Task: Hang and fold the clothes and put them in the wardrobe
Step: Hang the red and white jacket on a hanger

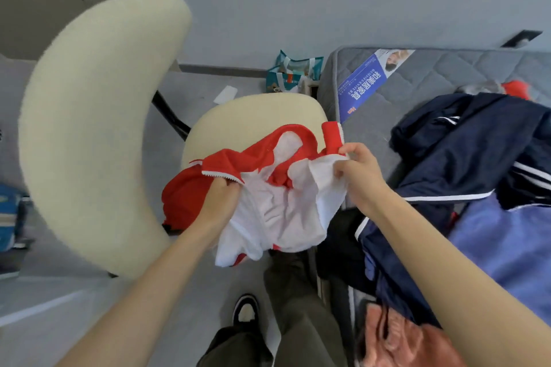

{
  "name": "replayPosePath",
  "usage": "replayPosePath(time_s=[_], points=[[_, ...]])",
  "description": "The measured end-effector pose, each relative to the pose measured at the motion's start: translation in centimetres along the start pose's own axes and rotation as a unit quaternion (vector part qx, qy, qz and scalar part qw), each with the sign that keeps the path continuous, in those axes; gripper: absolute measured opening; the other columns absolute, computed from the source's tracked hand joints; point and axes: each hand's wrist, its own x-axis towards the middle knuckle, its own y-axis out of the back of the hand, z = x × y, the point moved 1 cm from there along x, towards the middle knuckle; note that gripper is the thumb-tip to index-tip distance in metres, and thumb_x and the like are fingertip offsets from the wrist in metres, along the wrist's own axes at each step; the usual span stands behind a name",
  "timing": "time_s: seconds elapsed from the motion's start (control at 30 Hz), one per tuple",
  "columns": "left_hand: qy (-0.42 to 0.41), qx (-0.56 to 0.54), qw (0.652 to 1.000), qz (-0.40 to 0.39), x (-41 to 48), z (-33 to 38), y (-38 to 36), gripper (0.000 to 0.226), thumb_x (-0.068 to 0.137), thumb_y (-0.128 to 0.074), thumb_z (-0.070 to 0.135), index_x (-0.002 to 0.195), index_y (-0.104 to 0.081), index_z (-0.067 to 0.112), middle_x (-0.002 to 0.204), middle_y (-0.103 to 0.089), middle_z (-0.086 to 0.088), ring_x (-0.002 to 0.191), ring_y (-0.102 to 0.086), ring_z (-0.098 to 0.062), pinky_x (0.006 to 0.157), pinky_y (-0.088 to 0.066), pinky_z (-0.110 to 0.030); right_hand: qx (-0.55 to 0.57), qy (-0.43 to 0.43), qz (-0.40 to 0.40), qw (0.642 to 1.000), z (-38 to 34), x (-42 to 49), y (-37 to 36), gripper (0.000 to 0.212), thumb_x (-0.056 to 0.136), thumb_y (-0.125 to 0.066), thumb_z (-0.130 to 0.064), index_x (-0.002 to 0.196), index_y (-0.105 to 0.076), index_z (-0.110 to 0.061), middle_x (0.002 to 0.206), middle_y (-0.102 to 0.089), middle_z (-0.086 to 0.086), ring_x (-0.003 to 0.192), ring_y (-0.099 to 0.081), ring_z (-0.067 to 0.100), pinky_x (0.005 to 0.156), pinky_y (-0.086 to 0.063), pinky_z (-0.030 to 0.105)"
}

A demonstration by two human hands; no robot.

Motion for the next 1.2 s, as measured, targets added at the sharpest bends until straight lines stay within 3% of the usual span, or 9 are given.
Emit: replayPosePath(time_s=[0.13,0.27,0.43,0.5,0.63,0.73,0.87,1.03,1.2], points=[[0.035,-0.047,0.997,0.044,-5.3,0.6,2.6,0.025,0.094,-0.034,0.009,0.111,-0.052,0.013,0.093,-0.054,0.0,0.095,-0.049,-0.019,0.078,-0.035,-0.025,-0.067,0.04,-0.012,0.997,-0.7,-6.9,1.7,0.032,0.084,-0.047,0.005,0.103,-0.055,-0.019,0.105,-0.054,0.003,0.084,-0.052,0.013,0.07,-0.042,0.021],[0.079,-0.127,0.988,0.029,-10.4,1.2,4.6,0.023,0.084,-0.047,0.036,0.098,-0.047,0.018,0.09,-0.051,0.002,0.085,-0.05,-0.016,0.07,-0.036,-0.026,-0.367,0.107,-0.06,0.922,-0.2,-12.4,3.2,0.059,0.078,-0.069,-0.006,0.132,-0.047,-0.012,0.118,-0.052,0.006,0.105,-0.053,0.021,0.078,-0.038,0.021],[-0.116,0.029,0.993,-0.018,-16.3,0.7,5.2,0.113,0.071,-0.083,0.023,0.144,0.002,0.021,0.124,-0.05,0.004,0.103,-0.056,-0.01,0.083,-0.041,-0.014,-0.567,0.181,-0.051,0.802,0.9,-18.4,3.7,0.041,0.084,-0.053,-0.001,0.124,-0.056,-0.008,0.12,-0.056,0.017,0.106,-0.056,0.036,0.088,-0.047,0.037],[-0.19,0.08,0.979,-0.008,-18.6,-0.2,5.2,0.107,0.077,-0.076,0.007,0.146,0.004,0.023,0.125,-0.053,-0.004,0.098,-0.061,-0.011,0.076,-0.042,-0.007,-0.603,0.184,-0.032,0.776,1.5,-20.7,4.2,0.032,0.087,-0.051,-0.004,0.118,-0.059,-0.008,0.116,-0.059,0.016,0.104,-0.058,0.036,0.082,-0.049,0.037],[-0.271,0.089,0.955,0.08,-24.1,-1.5,5.2,0.09,0.087,-0.063,0.005,0.143,0.002,0.033,0.124,-0.056,-0.014,0.104,-0.061,-0.033,0.083,-0.049,-0.036,-0.661,0.177,-0.001,0.729,3.3,-24.9,6.0,0.027,0.091,-0.049,-0.009,0.116,-0.059,-0.01,0.114,-0.059,0.012,0.105,-0.06,0.033,0.071,-0.042,0.032],[-0.287,0.044,0.947,0.136,-28.9,-3.3,5.8,0.094,0.087,-0.062,0.005,0.137,0.001,0.053,0.115,-0.06,-0.009,0.088,-0.064,-0.026,0.071,-0.051,-0.028,-0.666,0.17,-0.011,0.727,5.2,-28.3,7.7,0.018,0.089,-0.056,-0.03,0.093,-0.056,-0.013,0.094,-0.056,0.007,0.091,-0.059,0.03,0.066,-0.037,0.028],[-0.291,0.204,0.911,0.207,-34.8,-6.2,7.7,0.082,0.084,-0.064,0.005,0.14,-0.023,0.049,0.09,-0.054,-0.004,0.063,-0.054,-0.025,0.051,-0.042,-0.031,-0.651,0.176,-0.019,0.738,7.6,-31.8,8.8,0.059,0.079,-0.054,-0.071,0.065,-0.045,-0.014,0.071,-0.054,0.001,0.071,-0.055,0.023,0.052,-0.031,0.025],[-0.243,0.305,0.89,0.235,-40.6,-10.3,11.8,0.04,0.084,-0.063,0.006,0.117,-0.061,0.029,0.103,-0.054,-0.013,0.083,-0.059,-0.04,0.064,-0.047,-0.038,-0.699,0.201,-0.051,0.685,9.8,-35.4,7.6,0.059,0.093,-0.038,-0.064,0.121,-0.06,-0.017,0.12,-0.059,0.01,0.111,-0.057,0.028,0.083,-0.042,0.036],[-0.117,0.308,0.898,0.291,-45.6,-14.6,18.5,0.022,0.088,-0.058,0.008,0.109,-0.061,0.015,0.101,-0.048,-0.014,0.087,-0.055,-0.043,0.069,-0.046,-0.042,-0.72,0.239,-0.112,0.642,10.2,-39.6,4.3,0.048,0.081,-0.063,-0.057,0.106,-0.064,-0.017,0.11,-0.064,0.003,0.105,-0.06,0.025,0.081,-0.039,0.032]])
